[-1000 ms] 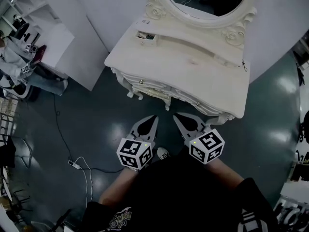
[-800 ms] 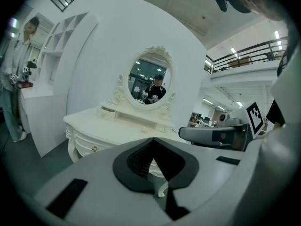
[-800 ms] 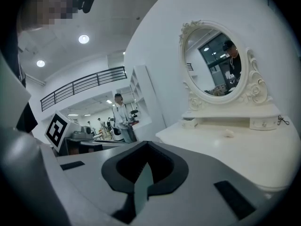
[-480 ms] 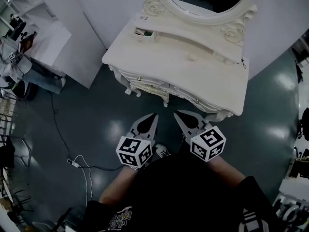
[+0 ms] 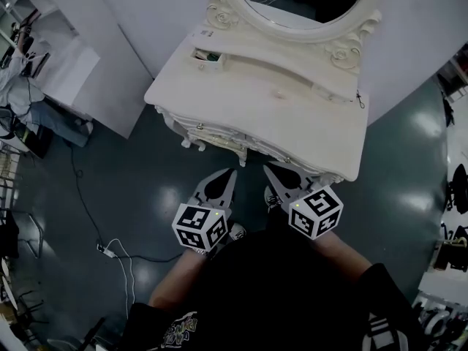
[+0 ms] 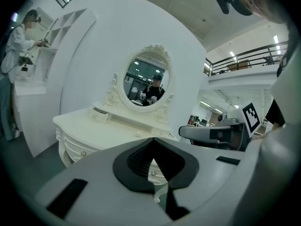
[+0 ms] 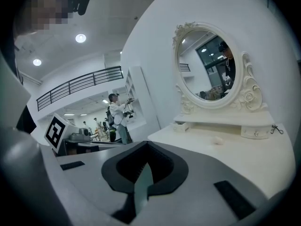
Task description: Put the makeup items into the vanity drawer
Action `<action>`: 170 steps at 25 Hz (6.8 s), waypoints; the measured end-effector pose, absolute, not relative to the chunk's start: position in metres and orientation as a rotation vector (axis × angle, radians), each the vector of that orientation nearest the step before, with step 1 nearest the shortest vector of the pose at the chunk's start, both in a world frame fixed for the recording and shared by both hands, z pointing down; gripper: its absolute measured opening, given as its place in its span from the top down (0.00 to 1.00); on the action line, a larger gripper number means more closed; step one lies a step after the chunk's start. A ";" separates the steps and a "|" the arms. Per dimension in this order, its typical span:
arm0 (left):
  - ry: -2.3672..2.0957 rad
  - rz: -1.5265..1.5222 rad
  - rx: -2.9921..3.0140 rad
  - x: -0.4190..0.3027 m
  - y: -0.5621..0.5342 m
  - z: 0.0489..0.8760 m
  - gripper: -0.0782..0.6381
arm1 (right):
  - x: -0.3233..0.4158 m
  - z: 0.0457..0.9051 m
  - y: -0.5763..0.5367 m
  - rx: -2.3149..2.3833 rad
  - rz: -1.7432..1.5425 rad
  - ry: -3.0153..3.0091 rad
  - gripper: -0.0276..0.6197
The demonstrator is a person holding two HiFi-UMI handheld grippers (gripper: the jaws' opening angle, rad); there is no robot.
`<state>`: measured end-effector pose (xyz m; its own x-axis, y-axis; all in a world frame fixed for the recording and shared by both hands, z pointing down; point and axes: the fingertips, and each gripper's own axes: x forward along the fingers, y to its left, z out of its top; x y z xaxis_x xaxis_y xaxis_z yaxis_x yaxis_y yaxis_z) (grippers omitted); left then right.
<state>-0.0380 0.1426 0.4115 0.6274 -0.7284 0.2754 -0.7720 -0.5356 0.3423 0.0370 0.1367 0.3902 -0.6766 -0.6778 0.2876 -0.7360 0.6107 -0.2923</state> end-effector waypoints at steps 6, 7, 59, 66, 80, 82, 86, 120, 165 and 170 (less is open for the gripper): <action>-1.185 0.137 2.405 -0.016 0.121 0.413 0.89 | 0.065 0.394 0.109 1.207 0.615 -2.670 0.91; -1.186 0.136 2.401 -0.013 0.117 0.414 0.89 | 0.069 0.395 0.105 1.208 0.621 -2.668 0.91; -1.254 0.258 2.200 0.088 -0.028 0.490 0.89 | 0.188 0.566 -0.147 0.974 0.382 -2.341 0.77; -1.313 0.260 2.145 0.073 -0.035 0.497 0.89 | 0.176 0.595 -0.175 0.896 0.270 -2.261 0.74; -1.385 0.240 2.088 0.052 -0.035 0.496 0.89 | 0.164 0.608 -0.194 0.890 0.248 -2.199 0.82; -1.387 0.237 2.093 0.052 -0.035 0.495 0.89 | 0.163 0.600 -0.192 0.913 0.290 -2.225 0.82; -1.395 0.228 2.106 0.052 -0.037 0.489 0.89 | 0.160 0.574 -0.189 0.950 0.324 -2.302 0.83; -1.646 0.192 2.261 0.001 -0.076 0.397 0.89 | 0.059 0.372 -0.123 0.817 0.361 -2.881 0.83; -1.188 0.248 2.371 -0.201 -0.263 0.472 0.89 | -0.125 0.496 -0.352 1.180 0.478 -2.391 0.83; -1.162 0.243 2.357 -0.217 -0.278 0.483 0.89 | -0.137 0.516 -0.370 1.156 0.460 -2.310 0.83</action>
